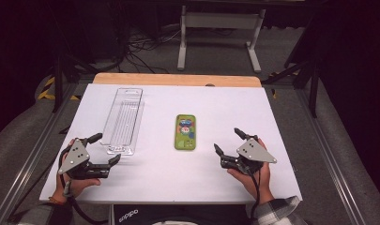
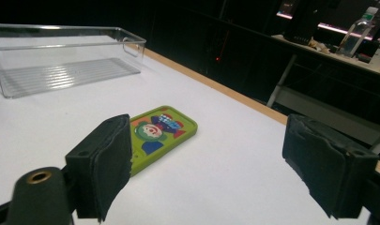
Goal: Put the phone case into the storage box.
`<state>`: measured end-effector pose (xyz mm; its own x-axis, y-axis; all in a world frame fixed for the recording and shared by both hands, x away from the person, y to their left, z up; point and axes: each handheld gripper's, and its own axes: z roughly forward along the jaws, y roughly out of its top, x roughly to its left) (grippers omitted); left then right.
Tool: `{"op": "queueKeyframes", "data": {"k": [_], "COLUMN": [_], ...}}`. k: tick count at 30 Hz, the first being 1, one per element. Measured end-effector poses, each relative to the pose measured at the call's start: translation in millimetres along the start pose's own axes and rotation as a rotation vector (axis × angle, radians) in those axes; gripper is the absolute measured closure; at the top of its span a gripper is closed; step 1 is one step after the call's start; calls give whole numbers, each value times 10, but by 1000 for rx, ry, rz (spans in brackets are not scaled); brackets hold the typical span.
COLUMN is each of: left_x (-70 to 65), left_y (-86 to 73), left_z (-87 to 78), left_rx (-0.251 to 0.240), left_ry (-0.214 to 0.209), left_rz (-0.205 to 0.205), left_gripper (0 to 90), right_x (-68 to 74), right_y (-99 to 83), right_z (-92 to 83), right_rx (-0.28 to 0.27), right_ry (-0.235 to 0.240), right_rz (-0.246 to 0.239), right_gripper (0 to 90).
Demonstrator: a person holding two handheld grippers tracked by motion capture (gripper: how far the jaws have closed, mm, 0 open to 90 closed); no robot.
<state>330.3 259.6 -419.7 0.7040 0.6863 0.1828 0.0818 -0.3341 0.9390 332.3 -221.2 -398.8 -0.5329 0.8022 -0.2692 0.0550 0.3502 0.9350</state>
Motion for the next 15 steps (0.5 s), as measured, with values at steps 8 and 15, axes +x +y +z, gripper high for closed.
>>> {"op": "queueKeyframes", "data": {"k": [8,15], "left_x": [1,-1], "left_y": [-22,-42], "left_z": [-22,6], "left_rx": [-4,-5], "left_ry": [-7,-21], "left_rz": [-26,-45], "left_gripper": [67,45], "right_x": [-6,-17], "right_y": [60,208], "right_z": [101,277], "right_rx": [-8,0], "right_ry": [48,127], "right_rz": [32,7], "right_gripper": [295,569]}}
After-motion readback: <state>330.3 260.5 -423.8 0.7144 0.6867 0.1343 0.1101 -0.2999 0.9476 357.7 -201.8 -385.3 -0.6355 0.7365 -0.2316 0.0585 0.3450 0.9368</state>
